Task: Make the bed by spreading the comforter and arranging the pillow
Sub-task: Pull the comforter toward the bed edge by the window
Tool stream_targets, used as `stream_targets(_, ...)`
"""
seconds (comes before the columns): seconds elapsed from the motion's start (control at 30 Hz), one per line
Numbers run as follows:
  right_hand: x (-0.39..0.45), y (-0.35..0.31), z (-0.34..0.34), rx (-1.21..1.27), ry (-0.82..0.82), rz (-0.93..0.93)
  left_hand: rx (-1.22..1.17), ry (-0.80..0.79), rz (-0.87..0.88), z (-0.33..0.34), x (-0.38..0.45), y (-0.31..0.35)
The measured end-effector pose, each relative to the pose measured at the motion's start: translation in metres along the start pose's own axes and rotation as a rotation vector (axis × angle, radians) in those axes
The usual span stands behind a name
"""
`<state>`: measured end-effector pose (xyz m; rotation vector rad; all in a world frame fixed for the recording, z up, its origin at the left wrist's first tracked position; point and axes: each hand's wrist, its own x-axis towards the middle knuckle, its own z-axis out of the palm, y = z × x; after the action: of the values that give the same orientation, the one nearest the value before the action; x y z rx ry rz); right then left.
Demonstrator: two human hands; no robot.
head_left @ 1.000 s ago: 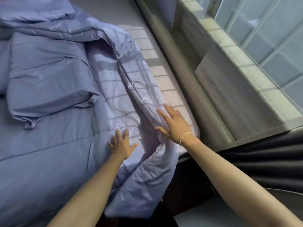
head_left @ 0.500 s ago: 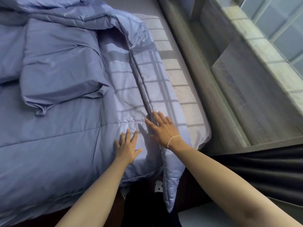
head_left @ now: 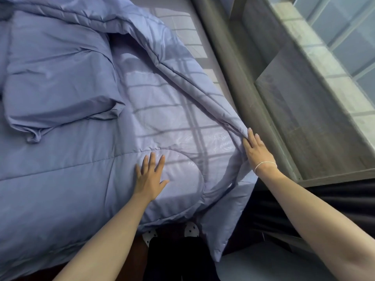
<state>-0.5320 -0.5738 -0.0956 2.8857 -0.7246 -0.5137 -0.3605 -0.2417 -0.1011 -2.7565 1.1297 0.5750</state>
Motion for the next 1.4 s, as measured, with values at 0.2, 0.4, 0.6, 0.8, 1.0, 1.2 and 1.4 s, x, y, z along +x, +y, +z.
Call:
stream_targets(0.2, -0.005, -0.043, 0.003, 0.090, 0.098, -0.069, 0.135, 0.027, 0.083, -0.008, 0.017, 0.027)
stream_targets(0.4, -0.023, -0.042, 0.021, 0.165, -0.215, 0.187, 0.227, -0.101, 0.198, -0.013, 0.020, 0.031)
stream_targets(0.6, -0.026, -0.020, 0.009, 0.348, -0.370, 0.392, 0.196, -0.121, 0.146, -0.014, 0.006, 0.019)
stream_targets(0.8, -0.025, -0.049, 0.018, 0.312, -0.078, 0.052, 0.179, -0.147, 0.130, -0.008, 0.005, 0.019)
stream_targets(1.0, -0.020, -0.040, 0.034, 0.414, -0.284, 0.282, 0.174, -0.198, 0.151, -0.005, 0.007, 0.013)
stream_targets(1.2, -0.007, -0.039, 0.028, 0.428, -0.376, 0.365, 0.158, -0.226, 0.158, -0.002, 0.010, 0.014)
stream_targets(1.4, -0.010, -0.054, 0.025, 0.435, -0.418, 0.447, 0.146, -0.228, 0.171, -0.003, 0.010, 0.010)
